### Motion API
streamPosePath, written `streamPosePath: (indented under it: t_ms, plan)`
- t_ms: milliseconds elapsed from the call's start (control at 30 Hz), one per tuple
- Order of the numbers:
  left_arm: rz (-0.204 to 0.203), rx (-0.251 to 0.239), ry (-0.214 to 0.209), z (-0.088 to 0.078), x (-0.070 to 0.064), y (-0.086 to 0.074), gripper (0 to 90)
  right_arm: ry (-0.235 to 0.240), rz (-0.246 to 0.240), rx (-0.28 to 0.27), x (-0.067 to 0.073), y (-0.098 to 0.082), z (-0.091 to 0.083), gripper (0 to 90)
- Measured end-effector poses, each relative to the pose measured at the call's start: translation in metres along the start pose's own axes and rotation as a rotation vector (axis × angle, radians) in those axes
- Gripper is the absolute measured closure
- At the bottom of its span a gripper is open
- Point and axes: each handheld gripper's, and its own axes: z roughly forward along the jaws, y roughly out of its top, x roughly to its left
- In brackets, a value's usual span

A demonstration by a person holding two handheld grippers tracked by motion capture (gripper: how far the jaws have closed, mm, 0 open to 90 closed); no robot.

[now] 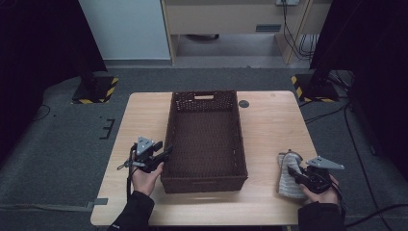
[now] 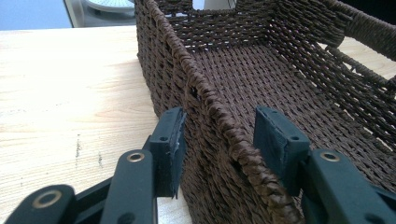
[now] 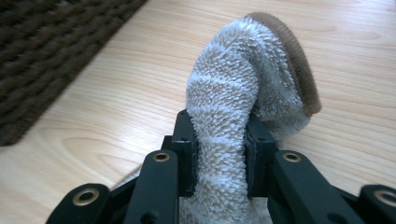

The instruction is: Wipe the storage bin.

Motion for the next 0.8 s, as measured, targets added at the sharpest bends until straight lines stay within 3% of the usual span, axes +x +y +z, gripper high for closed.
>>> streamPosePath:
  t_ms: [167, 300, 467, 567, 800]
  plan:
    - [0.000, 0.002, -0.002, 0.000, 0.000, 0.000, 51.7, -0.044, -0.012, 0.027, -0.005, -0.003, 0.008, 69.7]
    - [-0.003, 0.003, -0.004, 0.000, 0.001, 0.000, 51.1, -0.047, -0.018, 0.036, -0.004, -0.004, 0.014, 67.9]
    - [-0.006, 0.002, -0.015, 0.000, 0.001, 0.000, 51.1, -0.064, -0.027, 0.031, -0.003, -0.003, 0.016, 58.9]
    - [0.001, 0.005, -0.059, 0.000, 0.001, 0.001, 59.8, -0.063, -0.013, 0.000, -0.003, 0.000, 0.012, 53.7]
    - [0.009, 0.021, -0.063, 0.000, 0.001, 0.003, 64.3, -0.048, -0.033, -0.113, 0.003, 0.015, -0.002, 49.5]
